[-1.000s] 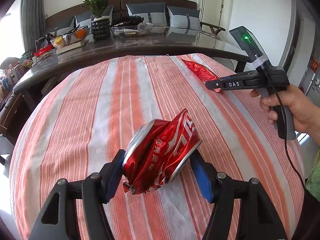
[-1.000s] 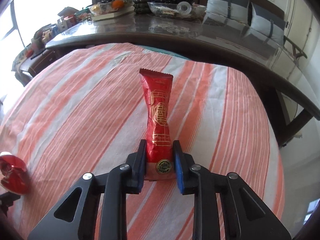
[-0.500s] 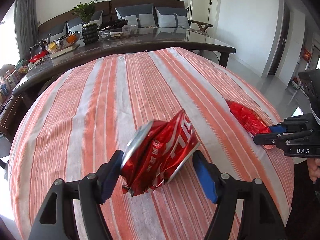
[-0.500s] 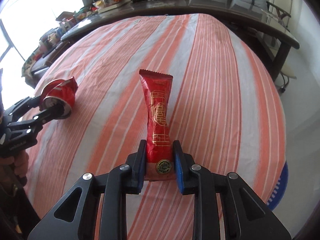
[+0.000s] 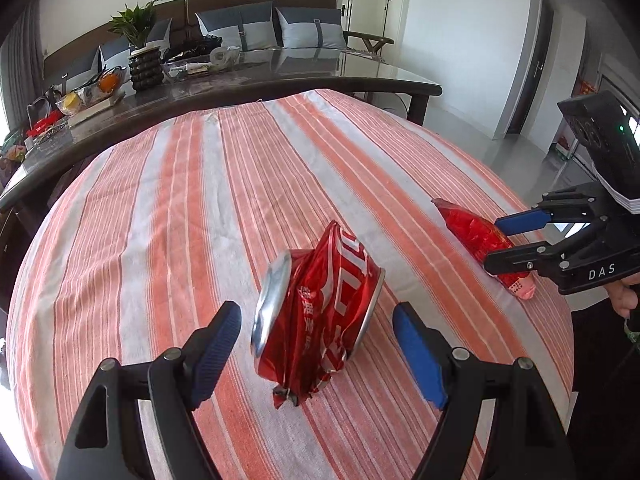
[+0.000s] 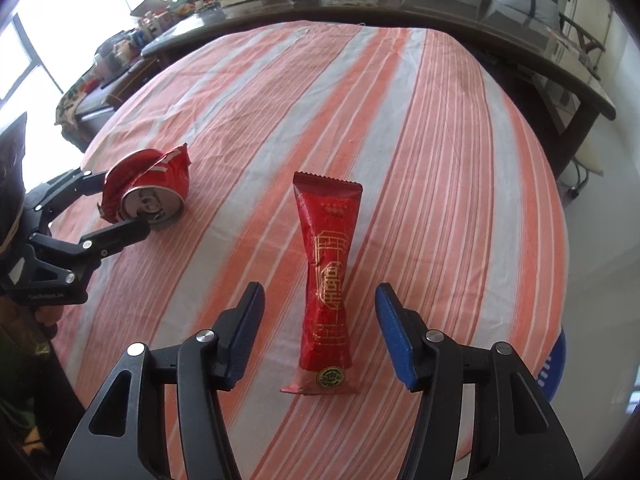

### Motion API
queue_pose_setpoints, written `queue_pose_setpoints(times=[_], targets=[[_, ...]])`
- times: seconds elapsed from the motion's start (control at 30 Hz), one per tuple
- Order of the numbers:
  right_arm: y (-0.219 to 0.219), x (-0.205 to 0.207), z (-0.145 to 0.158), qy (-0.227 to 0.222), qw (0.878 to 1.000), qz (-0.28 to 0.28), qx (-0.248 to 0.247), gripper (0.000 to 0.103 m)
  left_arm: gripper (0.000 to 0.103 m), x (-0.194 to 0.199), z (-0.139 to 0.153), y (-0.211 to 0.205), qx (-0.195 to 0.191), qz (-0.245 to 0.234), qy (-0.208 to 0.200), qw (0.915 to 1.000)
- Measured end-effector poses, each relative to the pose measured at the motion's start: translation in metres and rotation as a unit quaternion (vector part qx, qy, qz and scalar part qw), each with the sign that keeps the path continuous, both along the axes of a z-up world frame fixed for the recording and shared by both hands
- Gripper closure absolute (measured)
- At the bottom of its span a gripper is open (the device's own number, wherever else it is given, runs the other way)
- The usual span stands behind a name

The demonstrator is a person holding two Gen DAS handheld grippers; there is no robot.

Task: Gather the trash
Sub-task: 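Grasp the red candy wrapper with the right tool while the left tool holds the can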

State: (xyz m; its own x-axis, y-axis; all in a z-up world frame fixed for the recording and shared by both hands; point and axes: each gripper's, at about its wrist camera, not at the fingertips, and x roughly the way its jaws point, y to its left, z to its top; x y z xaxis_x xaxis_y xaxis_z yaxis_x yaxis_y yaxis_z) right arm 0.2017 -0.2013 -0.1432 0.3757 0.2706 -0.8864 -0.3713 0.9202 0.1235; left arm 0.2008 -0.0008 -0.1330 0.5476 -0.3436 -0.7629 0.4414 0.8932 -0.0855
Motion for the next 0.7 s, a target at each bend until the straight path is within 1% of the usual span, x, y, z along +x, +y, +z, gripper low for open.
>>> queue_pose_setpoints(times=[0.07, 0.1, 0.13, 0.17, 0.27, 0.37, 0.53, 0.7], targets=[[0.003, 0.006, -0.001, 0.006, 1.0, 0.0, -0.01, 0.044, 0.023, 0.003, -0.001, -0.003, 0.004, 0.003, -0.002, 1.0], [0.004, 0.009, -0.001, 0.01, 1.0, -0.002, -0.016, 0.054, 0.025, 0.004, -0.001, -0.003, 0.005, 0.008, -0.006, 0.9999], [0.005, 0.009, -0.002, 0.012, 1.0, -0.003, -0.019, 0.066, 0.047, 0.004, -0.001, -0.002, 0.002, 0.012, -0.005, 0.9999], [0.005, 0.009, -0.002, 0.014, 1.0, -0.002, -0.019, 0.09, 0.058, 0.005, -0.001, 0.0, -0.003, 0.015, 0.005, 0.9999], [0.0, 0.003, 0.004, 0.002, 1.0, -0.008, -0.012, 0.091, 0.059, 0.001, 0.004, 0.001, -0.021, 0.026, 0.007, 0.9994], [-0.007, -0.005, 0.012, -0.009, 1.0, -0.017, 0.0, 0.093, 0.059, -0.005, 0.015, -0.008, -0.019, 0.033, -0.006, 0.9993], [-0.021, -0.015, 0.025, -0.026, 0.999, -0.03, 0.023, 0.094, 0.059, -0.017, 0.036, -0.037, -0.007, 0.038, -0.033, 0.9987], [-0.035, -0.022, 0.035, -0.031, 0.998, -0.038, 0.041, 0.094, 0.059, -0.022, 0.05, -0.065, 0.007, 0.03, -0.052, 0.9981]])
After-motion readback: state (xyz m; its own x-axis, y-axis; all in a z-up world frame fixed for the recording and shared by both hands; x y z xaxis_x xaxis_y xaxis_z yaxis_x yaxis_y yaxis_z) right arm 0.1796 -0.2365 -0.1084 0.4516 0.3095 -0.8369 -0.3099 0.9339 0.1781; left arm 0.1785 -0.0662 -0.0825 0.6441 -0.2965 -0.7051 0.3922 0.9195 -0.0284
